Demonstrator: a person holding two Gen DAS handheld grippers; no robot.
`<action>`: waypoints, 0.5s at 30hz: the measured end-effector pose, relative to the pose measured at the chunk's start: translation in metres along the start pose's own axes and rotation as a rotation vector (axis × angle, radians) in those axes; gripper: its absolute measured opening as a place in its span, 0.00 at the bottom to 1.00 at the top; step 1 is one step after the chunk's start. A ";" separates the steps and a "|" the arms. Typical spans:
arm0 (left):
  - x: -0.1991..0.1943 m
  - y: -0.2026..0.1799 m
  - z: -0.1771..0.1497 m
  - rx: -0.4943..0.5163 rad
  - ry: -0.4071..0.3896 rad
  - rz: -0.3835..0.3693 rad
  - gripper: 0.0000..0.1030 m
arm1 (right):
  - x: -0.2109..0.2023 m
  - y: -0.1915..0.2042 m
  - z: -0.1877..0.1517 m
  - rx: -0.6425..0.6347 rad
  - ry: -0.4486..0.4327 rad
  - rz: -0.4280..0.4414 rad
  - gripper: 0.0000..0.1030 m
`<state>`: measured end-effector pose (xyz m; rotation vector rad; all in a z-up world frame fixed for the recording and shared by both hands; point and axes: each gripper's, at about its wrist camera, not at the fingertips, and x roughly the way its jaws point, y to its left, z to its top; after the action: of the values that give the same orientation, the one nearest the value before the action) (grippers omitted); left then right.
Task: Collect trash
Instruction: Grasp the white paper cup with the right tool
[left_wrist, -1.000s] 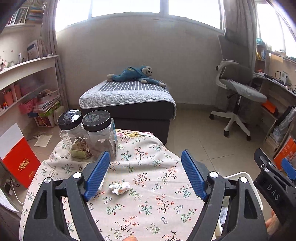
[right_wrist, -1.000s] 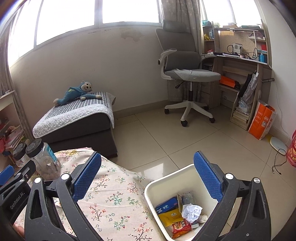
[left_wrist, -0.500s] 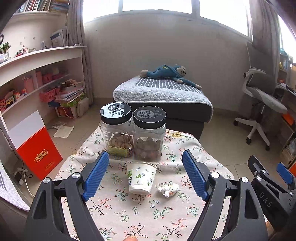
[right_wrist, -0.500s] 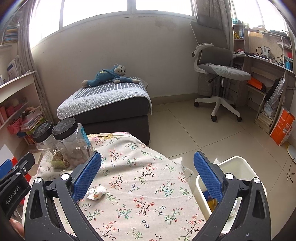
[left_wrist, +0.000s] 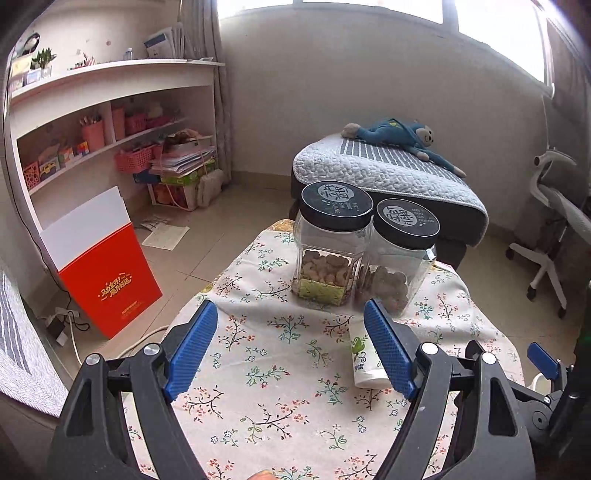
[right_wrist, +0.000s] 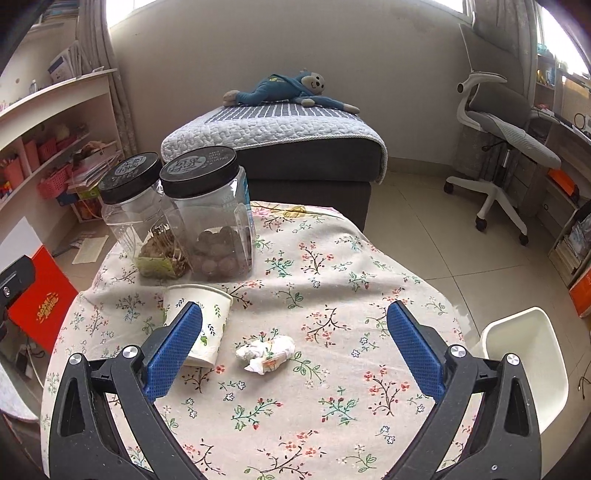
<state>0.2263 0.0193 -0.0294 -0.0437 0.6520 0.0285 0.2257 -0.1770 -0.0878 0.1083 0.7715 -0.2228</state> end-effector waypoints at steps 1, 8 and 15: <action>0.001 0.005 0.002 -0.007 0.003 0.002 0.77 | 0.008 0.006 0.001 -0.002 0.027 0.021 0.93; 0.006 0.050 0.019 -0.120 0.015 0.020 0.77 | 0.060 0.042 0.000 -0.054 0.186 0.120 0.93; 0.013 0.078 0.022 -0.199 0.039 0.033 0.80 | 0.098 0.070 0.004 -0.130 0.314 0.215 0.93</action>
<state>0.2465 0.0982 -0.0220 -0.2258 0.6868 0.1245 0.3134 -0.1254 -0.1526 0.1032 1.0765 0.0515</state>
